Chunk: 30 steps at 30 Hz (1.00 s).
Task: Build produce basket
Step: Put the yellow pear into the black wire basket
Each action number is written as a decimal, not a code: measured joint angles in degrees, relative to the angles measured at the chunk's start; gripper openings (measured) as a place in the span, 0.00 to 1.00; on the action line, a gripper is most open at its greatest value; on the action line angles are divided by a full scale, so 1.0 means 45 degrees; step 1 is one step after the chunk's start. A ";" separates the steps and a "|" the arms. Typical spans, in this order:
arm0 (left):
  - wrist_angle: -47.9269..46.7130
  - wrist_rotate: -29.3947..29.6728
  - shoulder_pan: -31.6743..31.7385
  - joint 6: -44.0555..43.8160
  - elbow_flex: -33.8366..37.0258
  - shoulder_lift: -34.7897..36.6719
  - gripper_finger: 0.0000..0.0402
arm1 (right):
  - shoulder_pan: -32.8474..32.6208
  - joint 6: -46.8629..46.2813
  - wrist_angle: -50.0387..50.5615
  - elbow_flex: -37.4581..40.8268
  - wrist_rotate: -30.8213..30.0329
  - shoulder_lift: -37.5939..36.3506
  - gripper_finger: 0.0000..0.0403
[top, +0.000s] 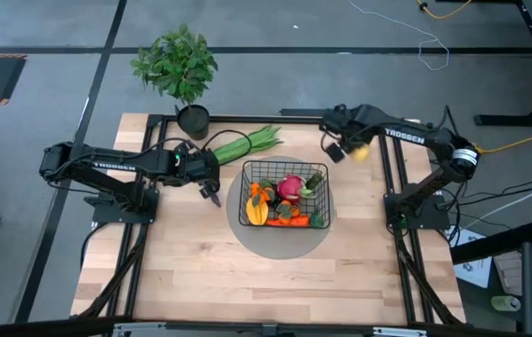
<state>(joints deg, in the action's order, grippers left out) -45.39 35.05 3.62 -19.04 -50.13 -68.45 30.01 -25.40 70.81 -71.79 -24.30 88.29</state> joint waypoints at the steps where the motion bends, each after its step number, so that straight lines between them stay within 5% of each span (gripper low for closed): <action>1: 0.0000 0.0000 0.0000 0.0012 0.0000 0.0000 0.34 | -0.0184 0.0219 -0.0364 -0.0455 0.0107 0.0000 0.27; 8: 0.0000 0.0013 0.0000 0.0017 0.0000 0.0000 0.34 | -0.1972 0.2119 -0.2698 -0.2866 0.2628 0.0000 0.26; 14: 0.0000 0.0015 0.0000 0.0017 0.0000 0.0000 0.34 | -0.3832 0.3008 -0.5265 -0.3263 0.5015 0.0003 0.26; 19: 0.0005 0.0015 0.0000 0.0017 0.0000 0.0000 0.34 | -0.5005 0.3082 -0.6350 -0.3263 0.5253 0.0237 0.27; 30: 0.0029 0.0015 0.0000 0.0012 0.0000 0.0002 0.34 | -0.5918 0.3111 -0.7482 -0.3263 0.5324 0.0725 0.66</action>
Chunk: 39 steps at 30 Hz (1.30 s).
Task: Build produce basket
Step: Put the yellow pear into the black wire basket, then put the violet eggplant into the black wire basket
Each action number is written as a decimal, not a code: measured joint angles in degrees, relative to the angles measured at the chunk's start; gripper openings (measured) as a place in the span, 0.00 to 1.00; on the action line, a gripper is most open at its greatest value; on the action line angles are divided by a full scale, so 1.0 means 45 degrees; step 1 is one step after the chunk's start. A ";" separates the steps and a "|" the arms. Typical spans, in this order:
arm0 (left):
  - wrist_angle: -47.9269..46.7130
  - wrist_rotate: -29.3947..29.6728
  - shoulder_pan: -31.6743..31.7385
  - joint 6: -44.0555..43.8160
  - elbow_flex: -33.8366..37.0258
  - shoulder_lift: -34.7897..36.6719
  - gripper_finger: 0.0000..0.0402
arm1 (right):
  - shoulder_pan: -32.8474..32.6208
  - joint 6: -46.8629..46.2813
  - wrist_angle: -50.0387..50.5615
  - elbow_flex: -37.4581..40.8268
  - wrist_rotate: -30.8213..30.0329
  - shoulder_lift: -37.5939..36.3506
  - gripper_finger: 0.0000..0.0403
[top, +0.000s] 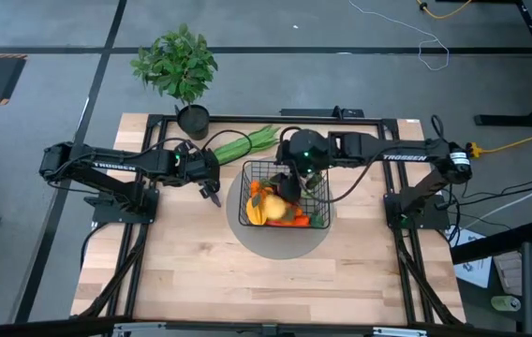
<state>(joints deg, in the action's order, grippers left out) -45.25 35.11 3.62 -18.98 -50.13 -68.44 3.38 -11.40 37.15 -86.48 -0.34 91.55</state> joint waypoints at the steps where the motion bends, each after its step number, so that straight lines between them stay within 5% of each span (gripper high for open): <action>1: 0.0000 0.0000 0.0000 0.0000 0.0000 -0.0002 0.34 | -0.0001 -0.0067 0.0084 0.0000 0.0001 0.0041 0.68; 11: -0.0002 0.0000 0.0000 0.0000 0.0000 -0.0002 0.34 | -0.0005 -0.1735 0.2085 0.0010 -0.0099 -0.0102 0.71; 23: 0.1320 -0.0159 0.0000 0.0052 0.0000 -0.0050 0.34 | 0.0000 -0.3124 0.6159 0.0000 -0.3352 -0.1671 0.68; 32: -0.1908 -0.2744 -0.0005 0.8038 0.0006 -0.0746 0.34 | -0.0225 -0.6605 1.0809 0.0005 -0.3833 -0.2504 0.68; 39: -0.0816 -0.3407 -0.0005 0.9654 0.0583 -0.2242 0.34 | -0.0927 -0.7754 1.1782 0.0005 -0.3689 -0.2818 0.68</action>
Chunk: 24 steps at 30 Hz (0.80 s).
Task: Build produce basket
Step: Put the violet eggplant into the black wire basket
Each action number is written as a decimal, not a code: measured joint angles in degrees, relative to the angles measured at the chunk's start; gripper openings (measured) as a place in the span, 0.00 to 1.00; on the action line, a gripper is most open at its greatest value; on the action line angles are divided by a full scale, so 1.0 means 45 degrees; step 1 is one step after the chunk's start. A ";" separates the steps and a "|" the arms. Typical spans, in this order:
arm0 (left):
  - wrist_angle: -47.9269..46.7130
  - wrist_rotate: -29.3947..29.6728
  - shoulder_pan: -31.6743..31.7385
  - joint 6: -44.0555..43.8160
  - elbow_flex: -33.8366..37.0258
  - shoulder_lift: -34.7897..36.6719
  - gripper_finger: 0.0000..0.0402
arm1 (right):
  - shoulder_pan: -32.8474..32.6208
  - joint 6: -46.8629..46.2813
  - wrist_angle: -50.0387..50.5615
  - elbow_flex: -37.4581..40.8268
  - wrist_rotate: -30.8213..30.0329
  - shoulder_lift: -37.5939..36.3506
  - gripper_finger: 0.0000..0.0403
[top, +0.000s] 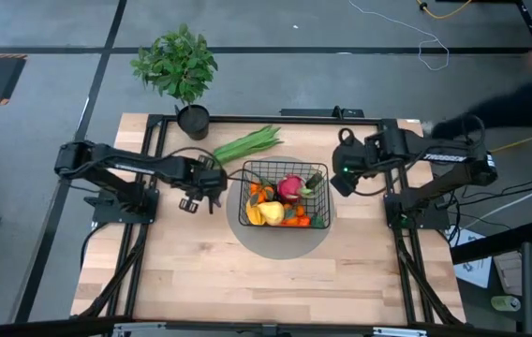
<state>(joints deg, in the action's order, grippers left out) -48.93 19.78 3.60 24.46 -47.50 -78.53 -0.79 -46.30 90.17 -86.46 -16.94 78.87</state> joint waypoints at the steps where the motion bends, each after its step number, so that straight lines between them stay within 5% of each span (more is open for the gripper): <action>1: 0.0050 0.0017 0.0004 0.0100 0.0104 -0.0257 0.34 | -0.0107 0.0008 -0.0024 0.0000 0.0210 -0.0055 0.68; 7: 0.0259 0.1389 0.0034 -0.0114 0.0276 -0.1621 0.34 | -0.0868 -0.0033 -0.0023 0.0000 0.0534 -0.0319 0.68; 14: -0.1156 0.1415 -0.0382 -0.2435 0.0271 -0.1964 0.34 | -0.1356 -0.0036 -0.0030 0.0000 0.0454 -0.0345 0.68; 24: -0.4894 0.1564 -0.1251 -0.6730 0.0271 0.0407 0.33 | -0.1441 -0.0332 -0.0033 0.0000 0.0347 -0.0345 0.68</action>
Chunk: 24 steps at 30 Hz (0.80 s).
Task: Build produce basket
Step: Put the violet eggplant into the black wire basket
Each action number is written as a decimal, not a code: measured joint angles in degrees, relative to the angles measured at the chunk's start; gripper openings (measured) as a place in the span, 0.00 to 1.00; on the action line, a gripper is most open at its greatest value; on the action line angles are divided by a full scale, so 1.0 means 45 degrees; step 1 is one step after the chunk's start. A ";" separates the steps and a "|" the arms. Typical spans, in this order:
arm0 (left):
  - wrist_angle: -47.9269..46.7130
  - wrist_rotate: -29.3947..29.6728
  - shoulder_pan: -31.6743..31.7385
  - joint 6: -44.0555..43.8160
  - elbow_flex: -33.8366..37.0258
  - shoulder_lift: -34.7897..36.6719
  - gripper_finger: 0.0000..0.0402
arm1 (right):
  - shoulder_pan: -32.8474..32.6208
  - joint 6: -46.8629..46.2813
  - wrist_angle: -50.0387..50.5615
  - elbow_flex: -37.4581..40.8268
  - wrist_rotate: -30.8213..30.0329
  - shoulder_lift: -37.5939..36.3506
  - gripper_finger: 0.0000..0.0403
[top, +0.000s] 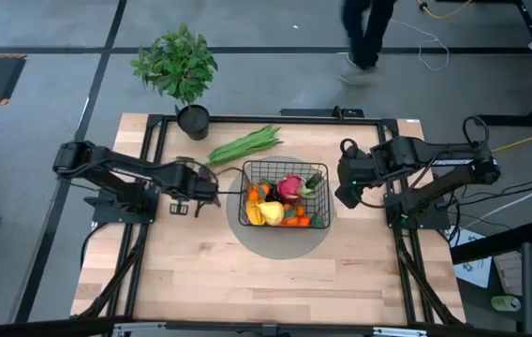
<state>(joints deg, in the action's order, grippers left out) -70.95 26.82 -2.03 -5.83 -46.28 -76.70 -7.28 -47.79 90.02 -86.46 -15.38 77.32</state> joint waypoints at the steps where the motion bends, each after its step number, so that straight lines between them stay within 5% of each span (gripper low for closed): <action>1: -0.0570 -0.0011 -0.0074 -0.0809 0.0004 0.0257 0.33 | -0.0031 0.0000 0.0000 0.0000 -0.0004 0.0000 0.68; 11: -0.0333 -0.0251 -0.0907 -0.4297 0.0318 0.2494 0.34 | -0.0095 0.0005 -0.0045 0.0808 -0.0009 0.0000 0.68; 24: 0.0148 0.0537 -0.0435 -0.3553 0.0811 0.1913 0.50 | -0.0329 -0.0699 -0.0005 0.1375 0.0762 0.0000 0.68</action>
<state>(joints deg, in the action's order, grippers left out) -70.28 29.23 -3.99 -21.81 -42.63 -68.09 -8.76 -50.94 90.00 -80.27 -11.95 77.32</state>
